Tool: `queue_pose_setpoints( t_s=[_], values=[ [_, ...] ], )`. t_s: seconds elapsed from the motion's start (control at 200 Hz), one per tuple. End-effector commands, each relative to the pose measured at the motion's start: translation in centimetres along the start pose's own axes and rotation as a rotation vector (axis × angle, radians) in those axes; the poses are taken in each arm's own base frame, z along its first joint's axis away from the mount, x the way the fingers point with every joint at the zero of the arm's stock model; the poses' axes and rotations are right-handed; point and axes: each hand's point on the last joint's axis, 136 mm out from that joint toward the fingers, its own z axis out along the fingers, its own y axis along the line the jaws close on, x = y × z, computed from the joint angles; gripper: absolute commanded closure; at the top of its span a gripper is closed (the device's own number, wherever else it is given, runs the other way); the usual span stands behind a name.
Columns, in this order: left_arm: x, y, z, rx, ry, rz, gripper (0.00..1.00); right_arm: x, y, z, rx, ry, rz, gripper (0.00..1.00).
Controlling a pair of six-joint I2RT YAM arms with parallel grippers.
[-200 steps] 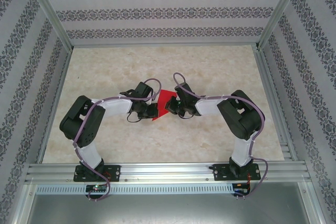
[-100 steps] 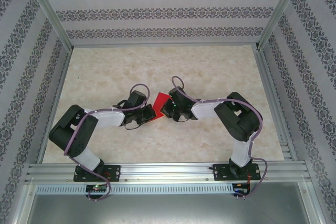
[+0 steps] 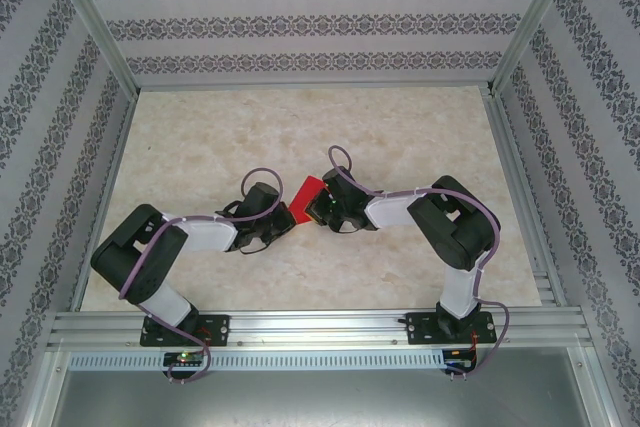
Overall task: Fold a paper plane with a square sheet of paper (pick it up from the middle)
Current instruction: Third fold the triangle at the center of the table.
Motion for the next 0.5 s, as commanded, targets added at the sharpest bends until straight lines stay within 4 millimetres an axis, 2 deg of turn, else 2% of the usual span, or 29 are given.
queue_pose_setpoints(
  t_s=[0.0, 0.115, 0.21, 0.5],
  values=[
    [0.0, 4.4, -0.6, -0.16, -0.052, -0.05, 1.0, 0.5, -6.4, 0.2, 0.203, -0.021, 0.067, 1.0],
    [-0.4, 5.8, -1.5, -0.216, -0.072, -0.085, 1.0, 0.5, -7.5, 0.0, 0.239, -0.031, 0.074, 1.0],
    [-0.9, 5.7, -1.9, -0.239, -0.078, -0.081, 1.0, 0.4, -7.9, -0.2, 0.259, -0.039, 0.074, 1.0],
    [-1.8, 8.3, -3.1, -0.355, -0.099, -0.15, 1.0, 0.0, -7.5, -0.7, 0.273, -0.058, 0.053, 1.0]
  ],
)
